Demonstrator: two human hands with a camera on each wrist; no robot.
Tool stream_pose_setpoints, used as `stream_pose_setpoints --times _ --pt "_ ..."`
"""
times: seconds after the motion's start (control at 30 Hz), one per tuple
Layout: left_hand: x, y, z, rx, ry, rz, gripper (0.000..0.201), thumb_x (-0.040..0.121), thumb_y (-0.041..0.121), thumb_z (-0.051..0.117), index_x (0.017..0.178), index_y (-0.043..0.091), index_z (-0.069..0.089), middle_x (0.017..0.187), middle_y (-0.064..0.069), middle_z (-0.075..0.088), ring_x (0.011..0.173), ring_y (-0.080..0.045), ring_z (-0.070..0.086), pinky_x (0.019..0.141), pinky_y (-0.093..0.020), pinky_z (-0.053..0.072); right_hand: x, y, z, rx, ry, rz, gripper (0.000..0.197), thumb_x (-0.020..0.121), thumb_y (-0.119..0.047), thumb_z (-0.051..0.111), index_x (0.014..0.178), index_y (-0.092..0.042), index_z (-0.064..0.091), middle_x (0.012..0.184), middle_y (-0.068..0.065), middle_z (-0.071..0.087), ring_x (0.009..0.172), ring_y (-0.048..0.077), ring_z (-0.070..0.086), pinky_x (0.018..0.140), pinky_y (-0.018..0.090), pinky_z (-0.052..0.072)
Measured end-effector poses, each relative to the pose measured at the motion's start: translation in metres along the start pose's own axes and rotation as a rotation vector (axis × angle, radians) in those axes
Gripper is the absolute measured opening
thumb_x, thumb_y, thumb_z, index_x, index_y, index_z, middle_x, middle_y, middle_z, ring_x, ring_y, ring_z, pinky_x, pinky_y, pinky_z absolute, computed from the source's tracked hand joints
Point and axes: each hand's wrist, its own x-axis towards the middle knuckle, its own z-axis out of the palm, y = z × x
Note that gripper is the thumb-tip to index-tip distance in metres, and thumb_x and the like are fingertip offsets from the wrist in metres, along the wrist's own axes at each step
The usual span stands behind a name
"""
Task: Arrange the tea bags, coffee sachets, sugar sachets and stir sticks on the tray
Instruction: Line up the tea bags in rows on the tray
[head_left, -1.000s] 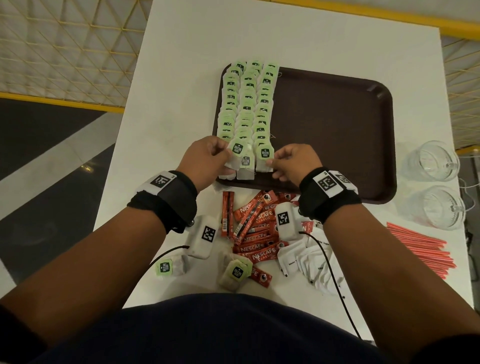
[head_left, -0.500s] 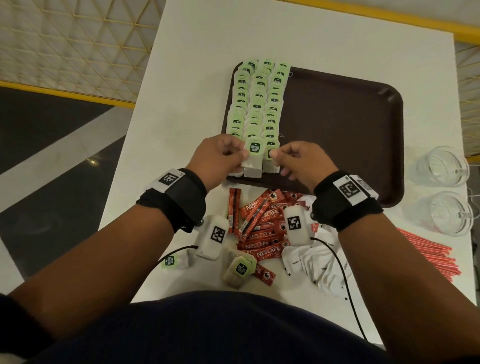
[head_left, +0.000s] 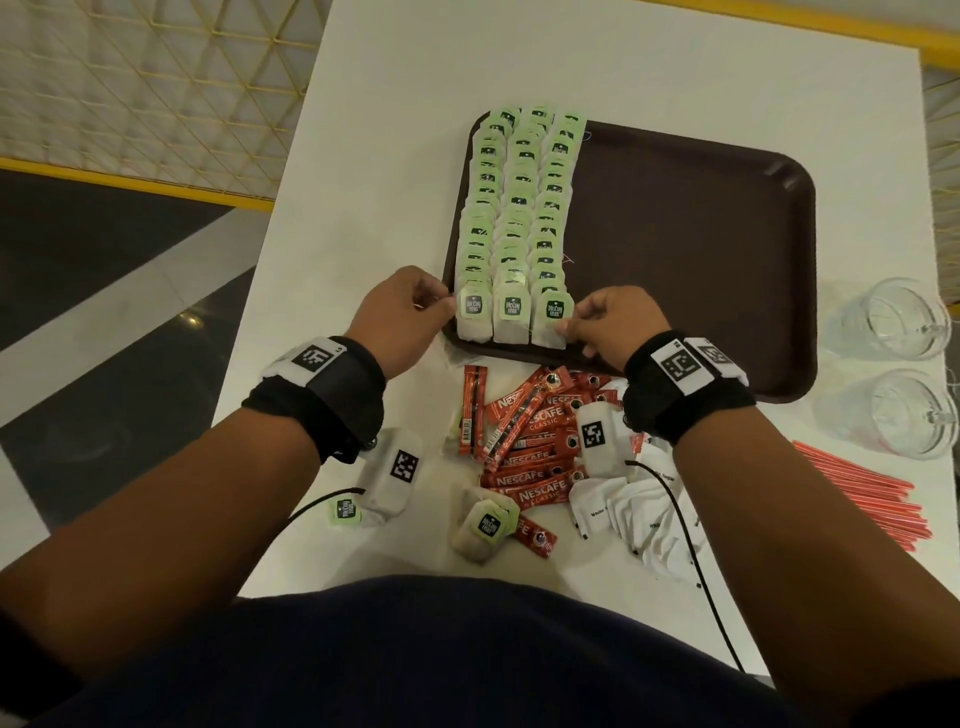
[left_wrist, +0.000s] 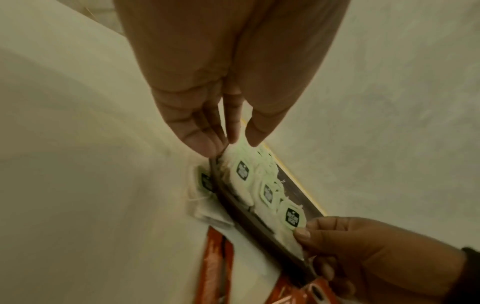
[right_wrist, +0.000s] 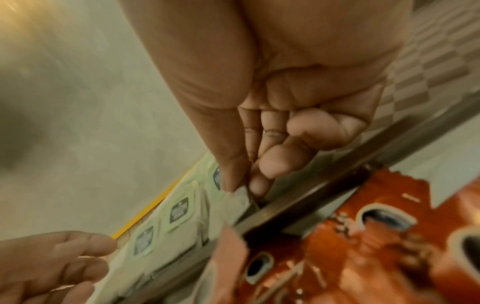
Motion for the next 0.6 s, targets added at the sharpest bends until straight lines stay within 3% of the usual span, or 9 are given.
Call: stream_pose_setpoints --times 0.07,0.17,0.27,0.43,0.6 --pt "0.000 -0.009 0.001 0.129 0.015 -0.029 0.035 0.090 0.029 0.066 0.118 0.013 0.055 0.115 -0.007 0.060 0.097 -0.021 0.059 0.084 -0.034 0.050 0.002 0.000 0.001 -0.053 0.033 0.013 0.024 0.082 -0.033 0.076 0.087 -0.011 0.066 0.089 0.008 0.071 0.072 0.020 0.064 0.074 0.038 0.058" --pt "-0.001 -0.016 0.007 0.263 0.006 -0.038 0.059 0.081 0.032 0.074 0.131 0.011 0.049 0.127 -0.011 0.051 0.111 -0.026 0.055 0.095 -0.040 0.048 -0.001 -0.003 0.001 -0.100 0.076 0.010 0.027 0.080 -0.035 0.077 0.087 -0.013 0.064 0.087 0.006 0.068 0.082 0.024 0.065 0.081 0.046 0.057" --pt "-0.001 -0.010 0.011 0.369 -0.030 0.056 0.062 0.080 0.033 0.074 0.131 0.008 0.050 0.126 -0.013 0.051 0.116 -0.029 0.051 0.098 -0.040 0.044 -0.007 -0.005 0.000 -0.144 0.089 -0.009 0.026 0.083 -0.039 0.073 0.087 -0.014 0.063 0.086 0.003 0.066 0.081 0.021 0.063 0.081 0.044 0.057" --pt "0.002 -0.016 0.008 0.472 -0.091 0.105 0.065 0.072 0.055 0.076 0.117 0.012 0.057 0.113 -0.009 0.056 0.109 -0.028 0.050 0.084 -0.035 0.044 -0.022 -0.011 -0.001 -0.143 0.126 -0.069 0.026 0.085 -0.040 0.070 0.087 -0.015 0.062 0.081 0.000 0.063 0.078 0.018 0.062 0.079 0.044 0.057" --pt "-0.001 -0.027 0.011 0.498 -0.053 0.147 0.064 0.072 0.050 0.078 0.117 0.010 0.056 0.114 -0.012 0.053 0.109 -0.030 0.049 0.089 -0.038 0.042 -0.045 -0.022 0.008 -0.170 0.042 -0.173 0.020 0.087 -0.039 0.068 0.084 -0.021 0.061 0.076 -0.007 0.059 0.071 0.009 0.057 0.073 0.034 0.053"
